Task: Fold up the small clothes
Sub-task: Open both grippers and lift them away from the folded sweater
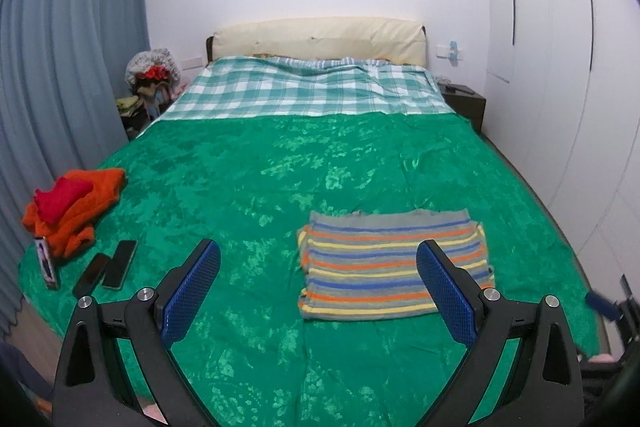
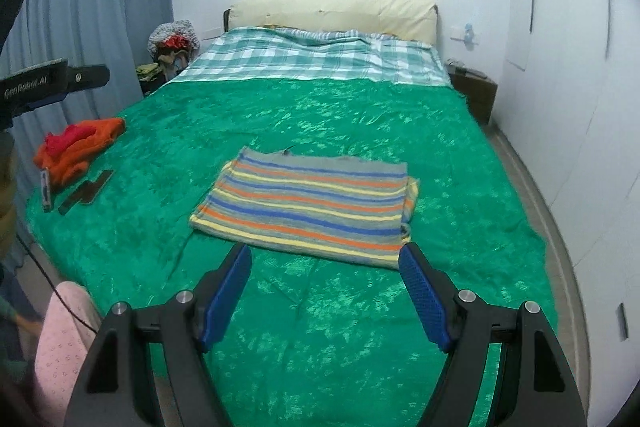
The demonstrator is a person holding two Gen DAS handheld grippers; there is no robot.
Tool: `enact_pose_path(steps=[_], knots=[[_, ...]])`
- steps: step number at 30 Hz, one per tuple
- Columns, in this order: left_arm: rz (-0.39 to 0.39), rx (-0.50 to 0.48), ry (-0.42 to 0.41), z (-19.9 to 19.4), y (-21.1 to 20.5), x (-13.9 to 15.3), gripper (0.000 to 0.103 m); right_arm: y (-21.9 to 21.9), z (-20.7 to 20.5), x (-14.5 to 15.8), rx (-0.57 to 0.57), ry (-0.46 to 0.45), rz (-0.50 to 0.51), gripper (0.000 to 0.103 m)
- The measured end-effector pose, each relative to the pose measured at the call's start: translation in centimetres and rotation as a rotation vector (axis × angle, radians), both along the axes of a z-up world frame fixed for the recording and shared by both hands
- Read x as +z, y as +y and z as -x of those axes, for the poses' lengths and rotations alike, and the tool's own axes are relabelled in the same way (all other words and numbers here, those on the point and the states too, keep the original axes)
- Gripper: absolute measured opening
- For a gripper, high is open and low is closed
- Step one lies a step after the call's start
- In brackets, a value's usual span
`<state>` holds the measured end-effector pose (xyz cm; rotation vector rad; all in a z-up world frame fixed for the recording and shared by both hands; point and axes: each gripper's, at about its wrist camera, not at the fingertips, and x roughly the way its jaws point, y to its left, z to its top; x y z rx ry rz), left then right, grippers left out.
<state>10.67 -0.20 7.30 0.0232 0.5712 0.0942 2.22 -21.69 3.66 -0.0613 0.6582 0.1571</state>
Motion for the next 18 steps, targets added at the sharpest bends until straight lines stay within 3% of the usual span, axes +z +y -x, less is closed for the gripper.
enact_pose_path(steps=[5, 11, 18], knots=[[0.002, -0.018, 0.033, 0.8, -0.6, -0.9, 0.100, 0.4, 0.3, 2.0, -0.055, -0.026, 0.015, 0.097], [-0.006, -0.029, 0.049, 1.1, -1.3, -1.2, 0.101, 0.4, 0.1, 3.7, -0.078, -0.031, 0.010, 0.099], [-0.011, -0.036, 0.063, 0.8, -1.8, -1.6, 0.101, 0.3, -0.3, 4.9, -0.136, -0.044, 0.081, 0.099]])
